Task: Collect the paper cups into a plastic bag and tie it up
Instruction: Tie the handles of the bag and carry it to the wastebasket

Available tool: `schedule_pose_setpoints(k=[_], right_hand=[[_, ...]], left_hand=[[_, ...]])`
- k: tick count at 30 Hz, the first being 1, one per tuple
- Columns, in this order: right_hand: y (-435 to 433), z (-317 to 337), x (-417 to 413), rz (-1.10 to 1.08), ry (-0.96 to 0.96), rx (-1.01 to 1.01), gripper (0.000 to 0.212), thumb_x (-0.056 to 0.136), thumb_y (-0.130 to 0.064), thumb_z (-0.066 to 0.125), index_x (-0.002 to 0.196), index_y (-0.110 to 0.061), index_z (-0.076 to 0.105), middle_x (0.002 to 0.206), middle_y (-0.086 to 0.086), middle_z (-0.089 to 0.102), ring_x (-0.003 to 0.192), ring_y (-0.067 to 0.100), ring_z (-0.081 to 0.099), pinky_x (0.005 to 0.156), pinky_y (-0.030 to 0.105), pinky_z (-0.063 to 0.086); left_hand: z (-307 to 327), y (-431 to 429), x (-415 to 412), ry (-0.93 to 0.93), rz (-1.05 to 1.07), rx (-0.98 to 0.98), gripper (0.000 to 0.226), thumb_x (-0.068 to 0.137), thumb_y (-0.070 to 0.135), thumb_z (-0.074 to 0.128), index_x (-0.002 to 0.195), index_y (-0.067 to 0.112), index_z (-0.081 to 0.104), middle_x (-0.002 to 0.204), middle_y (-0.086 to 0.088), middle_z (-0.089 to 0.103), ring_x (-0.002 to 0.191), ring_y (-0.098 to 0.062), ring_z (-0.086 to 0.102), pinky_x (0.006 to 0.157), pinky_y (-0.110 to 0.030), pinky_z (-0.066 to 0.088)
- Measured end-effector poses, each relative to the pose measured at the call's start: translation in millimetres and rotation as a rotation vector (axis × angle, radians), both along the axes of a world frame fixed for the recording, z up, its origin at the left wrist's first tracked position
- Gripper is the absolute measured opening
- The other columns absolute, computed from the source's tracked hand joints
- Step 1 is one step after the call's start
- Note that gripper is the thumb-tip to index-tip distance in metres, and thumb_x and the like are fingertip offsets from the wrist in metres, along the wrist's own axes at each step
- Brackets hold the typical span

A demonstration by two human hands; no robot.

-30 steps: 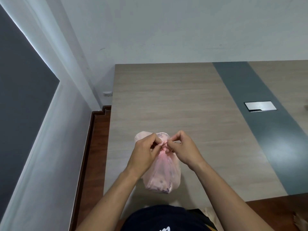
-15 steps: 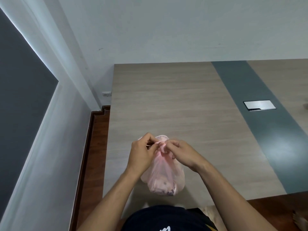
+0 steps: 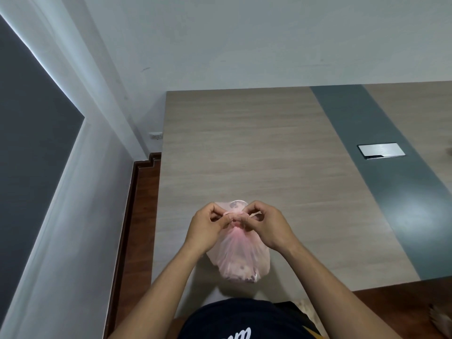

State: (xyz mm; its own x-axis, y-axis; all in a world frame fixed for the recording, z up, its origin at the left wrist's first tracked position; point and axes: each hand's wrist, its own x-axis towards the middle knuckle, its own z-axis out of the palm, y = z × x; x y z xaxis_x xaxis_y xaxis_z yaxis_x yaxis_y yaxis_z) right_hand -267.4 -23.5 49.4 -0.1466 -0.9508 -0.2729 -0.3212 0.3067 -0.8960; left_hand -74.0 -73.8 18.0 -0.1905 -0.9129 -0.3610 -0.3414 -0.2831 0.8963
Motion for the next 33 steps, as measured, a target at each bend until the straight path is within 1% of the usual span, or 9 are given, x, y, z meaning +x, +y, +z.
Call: schedule_pose_setpoints(k=[2, 7, 9, 16, 21, 25, 27, 30, 33], right_hand=[[-1, -8, 0, -0.033, 0.006, -0.004, 0.019, 0.095, -0.031, 0.086, 0.092, -0.016, 0.074, 0.084, 0.001, 0.084, 0.075, 0.019, 0.083, 0.075, 0.034, 0.067], [0, -34, -8, -0.079, 0.084, -0.007, 0.017, 0.095, -0.031, 0.085, 0.089, -0.019, 0.074, 0.106, -0.004, 0.079, 0.093, 0.006, 0.078, 0.082, 0.016, 0.056], [0, -40, -13, -0.108, 0.081, 0.038, 0.017, 0.096, -0.030, 0.084, 0.090, -0.018, 0.074, 0.111, -0.008, 0.079, 0.099, 0.007, 0.077, 0.086, 0.018, 0.056], [11, -48, -30, -0.165, 0.075, 0.161, 0.021, 0.103, -0.028, 0.075, 0.094, -0.011, 0.068, 0.094, -0.001, 0.081, 0.089, 0.016, 0.077, 0.078, 0.032, 0.055], [13, -49, -21, -0.195, -0.188, 0.202, 0.018, 0.111, -0.024, 0.062, 0.103, -0.010, 0.055, 0.105, 0.010, 0.085, 0.094, 0.023, 0.085, 0.084, 0.044, 0.058], [15, -45, -19, -0.209, -0.261, 0.198, 0.021, 0.110, -0.025, 0.065, 0.106, -0.006, 0.058, 0.102, 0.011, 0.086, 0.096, 0.025, 0.085, 0.090, 0.042, 0.064], [15, -46, -19, -0.208, -0.258, 0.208, 0.022, 0.109, -0.026, 0.067, 0.106, -0.005, 0.061, 0.100, 0.011, 0.086, 0.096, 0.026, 0.085, 0.090, 0.043, 0.064], [17, -48, -19, -0.183, -0.253, 0.235, 0.025, 0.107, -0.031, 0.071, 0.106, -0.006, 0.063, 0.099, 0.009, 0.086, 0.096, 0.027, 0.084, 0.089, 0.043, 0.064], [22, -50, -24, -0.132, -0.269, 0.272, 0.027, 0.104, -0.031, 0.075, 0.106, -0.006, 0.065, 0.099, 0.007, 0.086, 0.095, 0.030, 0.084, 0.084, 0.040, 0.063]], left_hand=[[-3, 0, 1, 0.063, 0.021, 0.059, 0.015, 0.098, 0.015, 0.086, 0.101, 0.005, 0.077, 0.092, -0.004, 0.087, 0.092, -0.020, 0.085, 0.088, -0.033, 0.069], [-13, 2, -2, 0.109, 0.071, 0.135, 0.010, 0.101, 0.012, 0.083, 0.101, 0.004, 0.079, 0.094, -0.002, 0.089, 0.095, -0.015, 0.086, 0.096, -0.037, 0.069], [-17, 1, 1, 0.060, 0.107, 0.139, 0.013, 0.101, 0.015, 0.083, 0.101, 0.003, 0.079, 0.091, 0.001, 0.088, 0.092, -0.012, 0.085, 0.095, -0.037, 0.069], [-27, 0, 9, -0.120, 0.125, 0.139, 0.015, 0.101, 0.023, 0.084, 0.097, 0.009, 0.079, 0.087, -0.005, 0.085, 0.090, -0.027, 0.083, 0.090, -0.046, 0.067], [-27, 5, 5, -0.134, -0.002, 0.160, 0.019, 0.104, 0.019, 0.077, 0.118, 0.010, 0.066, 0.105, -0.011, 0.081, 0.091, -0.021, 0.078, 0.078, -0.035, 0.065], [-33, 14, 4, -0.170, -0.170, 0.062, 0.029, 0.097, 0.044, 0.084, 0.113, 0.025, 0.069, 0.110, 0.008, 0.080, 0.101, -0.016, 0.076, 0.089, -0.040, 0.066], [-37, 20, 0, -0.198, -0.207, 0.015, 0.030, 0.095, 0.050, 0.084, 0.116, 0.032, 0.072, 0.113, 0.016, 0.079, 0.106, -0.010, 0.076, 0.089, -0.034, 0.065], [-36, 30, -11, -0.253, -0.217, -0.039, 0.034, 0.095, 0.039, 0.088, 0.120, 0.027, 0.069, 0.119, 0.018, 0.071, 0.107, -0.006, 0.070, 0.078, -0.017, 0.053], [-40, 44, -22, -0.396, -0.184, -0.100, 0.033, 0.096, 0.034, 0.086, 0.120, 0.023, 0.066, 0.116, 0.014, 0.063, 0.105, -0.009, 0.062, 0.077, -0.019, 0.047]])
